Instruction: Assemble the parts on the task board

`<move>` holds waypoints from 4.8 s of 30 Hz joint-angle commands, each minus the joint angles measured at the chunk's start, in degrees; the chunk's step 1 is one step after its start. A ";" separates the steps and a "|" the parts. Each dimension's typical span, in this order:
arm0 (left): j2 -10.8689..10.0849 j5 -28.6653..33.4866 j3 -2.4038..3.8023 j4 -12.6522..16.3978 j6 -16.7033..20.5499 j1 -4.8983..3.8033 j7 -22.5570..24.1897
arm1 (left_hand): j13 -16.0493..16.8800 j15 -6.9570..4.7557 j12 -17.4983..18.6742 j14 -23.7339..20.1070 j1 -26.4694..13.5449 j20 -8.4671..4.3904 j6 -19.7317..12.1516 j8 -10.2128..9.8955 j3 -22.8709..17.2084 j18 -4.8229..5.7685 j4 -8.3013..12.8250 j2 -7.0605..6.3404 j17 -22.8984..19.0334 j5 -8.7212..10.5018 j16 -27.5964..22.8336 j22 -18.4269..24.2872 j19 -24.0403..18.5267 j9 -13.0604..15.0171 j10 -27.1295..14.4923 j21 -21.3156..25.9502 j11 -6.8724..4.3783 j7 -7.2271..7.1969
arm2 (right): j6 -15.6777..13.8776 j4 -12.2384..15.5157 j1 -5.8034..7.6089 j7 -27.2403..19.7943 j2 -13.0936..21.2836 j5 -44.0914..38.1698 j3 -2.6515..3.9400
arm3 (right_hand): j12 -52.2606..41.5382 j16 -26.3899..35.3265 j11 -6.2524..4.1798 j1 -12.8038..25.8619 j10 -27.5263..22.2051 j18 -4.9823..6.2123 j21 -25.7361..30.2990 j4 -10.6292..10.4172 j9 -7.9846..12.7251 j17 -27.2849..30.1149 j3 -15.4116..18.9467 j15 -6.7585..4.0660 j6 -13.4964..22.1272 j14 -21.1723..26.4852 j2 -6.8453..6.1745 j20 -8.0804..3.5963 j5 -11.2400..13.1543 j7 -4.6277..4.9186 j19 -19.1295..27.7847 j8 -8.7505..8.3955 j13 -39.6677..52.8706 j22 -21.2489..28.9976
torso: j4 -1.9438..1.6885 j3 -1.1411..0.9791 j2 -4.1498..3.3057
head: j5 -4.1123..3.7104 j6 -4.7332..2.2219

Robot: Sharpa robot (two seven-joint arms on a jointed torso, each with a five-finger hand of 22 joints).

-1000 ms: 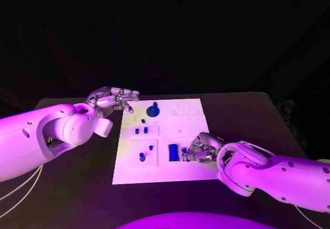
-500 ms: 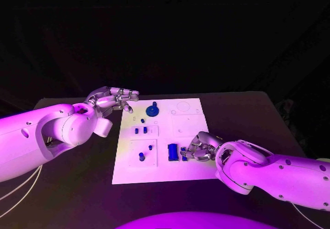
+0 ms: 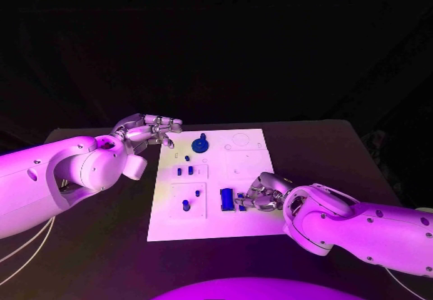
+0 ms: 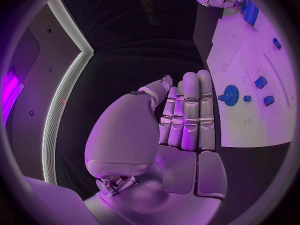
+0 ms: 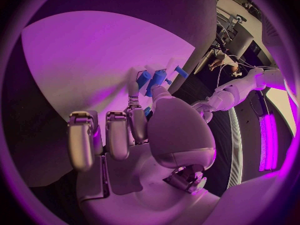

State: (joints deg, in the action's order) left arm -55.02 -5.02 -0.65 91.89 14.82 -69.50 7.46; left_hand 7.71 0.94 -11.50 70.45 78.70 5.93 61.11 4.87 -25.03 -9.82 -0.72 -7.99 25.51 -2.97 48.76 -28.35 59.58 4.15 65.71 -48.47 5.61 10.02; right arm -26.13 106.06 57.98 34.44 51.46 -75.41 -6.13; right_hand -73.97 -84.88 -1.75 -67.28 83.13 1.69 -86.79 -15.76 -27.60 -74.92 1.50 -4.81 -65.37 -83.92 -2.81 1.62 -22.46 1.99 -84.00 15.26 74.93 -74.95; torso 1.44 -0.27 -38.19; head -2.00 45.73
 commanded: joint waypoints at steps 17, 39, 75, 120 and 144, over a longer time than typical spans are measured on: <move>-0.14 -0.15 0.03 0.13 -0.89 -0.03 0.20 | 0.06 0.10 -0.13 -0.23 0.30 0.27 -0.55 -0.16 0.14 -0.76 0.23 -0.22 -0.05 0.05 -0.19 0.09 0.20 -0.06 -0.32 0.19 0.10 -0.02 | 2.24 3.06 -0.80 -2.61 2.78 -3.46 -0.02 | -0.21 -0.14 -0.06 -3.34 0.25 -0.98 -0.01 1.62 -0.29 -6.96 0.55 -0.34 0.35 -4.37 -0.59 -0.30 0.81 0.23 -4.67 0.37 4.21 -14.12 | 0.06 0.00 0.02 | 0.08 -0.06; -0.23 -1.16 0.03 0.14 -0.95 -0.02 0.46 | 0.06 0.12 -0.22 -0.25 0.46 0.28 -0.62 -0.17 0.13 -0.76 0.26 -0.05 -0.11 0.03 -0.18 0.15 0.25 -0.08 -0.44 0.27 0.10 -0.01 | 2.80 -1.13 -1.07 -2.66 0.72 -3.97 -0.01 | -0.89 -0.24 -0.24 -5.12 0.60 -1.02 -0.17 2.06 -0.47 -7.14 0.47 -0.47 0.20 -4.41 0.68 -0.38 1.03 0.02 -4.74 0.57 4.75 -14.16 | -0.08 -0.04 -0.09 | 0.19 -0.07; 5.88 8.67 -0.93 -6.64 0.28 0.97 5.76 | -1.75 4.72 1.43 -15.63 -0.83 5.71 -6.13 -1.23 3.46 2.28 -1.90 -0.56 -9.74 -0.62 -19.83 10.64 -16.18 -0.47 -6.62 19.46 2.68 0.03 | -3.04 -13.15 7.78 -48.19 -0.85 49.71 -0.01 | 58.30 61.90 6.74 -21.98 -21.21 8.59 70.59 3.99 7.35 47.97 -1.98 6.84 10.13 17.46 1.45 6.39 5.15 7.55 25.75 -7.63 -47.36 18.98 | 0.96 1.12 4.87 | 1.46 -3.93; 10.43 5.17 0.59 -2.43 28.49 9.11 21.98 | -7.71 -0.94 11.50 -57.20 -58.17 -1.66 -47.08 -4.87 20.79 9.82 0.72 7.99 -25.51 2.97 -48.76 28.35 -48.62 -4.15 -51.35 48.47 -5.61 -10.02 | -17.99 -16.10 2.18 -64.24 -6.76 75.41 6.13 | 73.97 84.88 1.75 45.50 -66.96 -1.69 86.79 15.76 27.60 74.92 -1.50 4.81 50.95 68.56 2.81 -1.62 18.08 -1.99 71.37 -15.26 -74.93 66.89 | -1.44 0.27 7.01 | 2.00 -11.35; 10.33 5.02 0.65 -1.93 29.30 9.34 22.34 | -7.71 -0.94 11.50 -65.61 -71.26 -5.93 -55.98 -4.87 25.03 9.82 0.72 7.99 -25.51 2.97 -48.76 28.35 -55.36 -4.15 -60.43 48.47 -5.61 -10.02 | -17.99 -16.10 2.18 -64.24 -6.76 75.41 6.13 | 73.97 84.88 1.75 59.41 -77.30 -1.69 86.79 15.76 27.60 74.92 -1.50 4.81 60.09 78.30 2.81 -1.62 22.46 -1.99 79.31 -15.26 -74.93 74.95 | -1.44 0.27 7.01 | 2.00 -11.35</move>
State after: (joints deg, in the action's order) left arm -44.75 0.70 -0.07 89.79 43.73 -60.13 28.59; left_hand 0.07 -0.10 -0.33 6.75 10.25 0.03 7.05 0.40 -0.45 -0.85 0.14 0.06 0.06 -0.29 0.38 -0.06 5.70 0.09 7.24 -0.35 0.00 -0.01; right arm -44.18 89.86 60.18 -28.81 44.70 0.15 -0.03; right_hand -0.21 -0.22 0.01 -10.96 8.05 1.12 -0.28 -0.38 -0.06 -0.07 0.14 -0.01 -7.20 -7.63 -0.02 0.16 -0.50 -0.06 -6.57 0.19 0.10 -1.63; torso 0.00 -0.01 -31.18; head 0.00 34.38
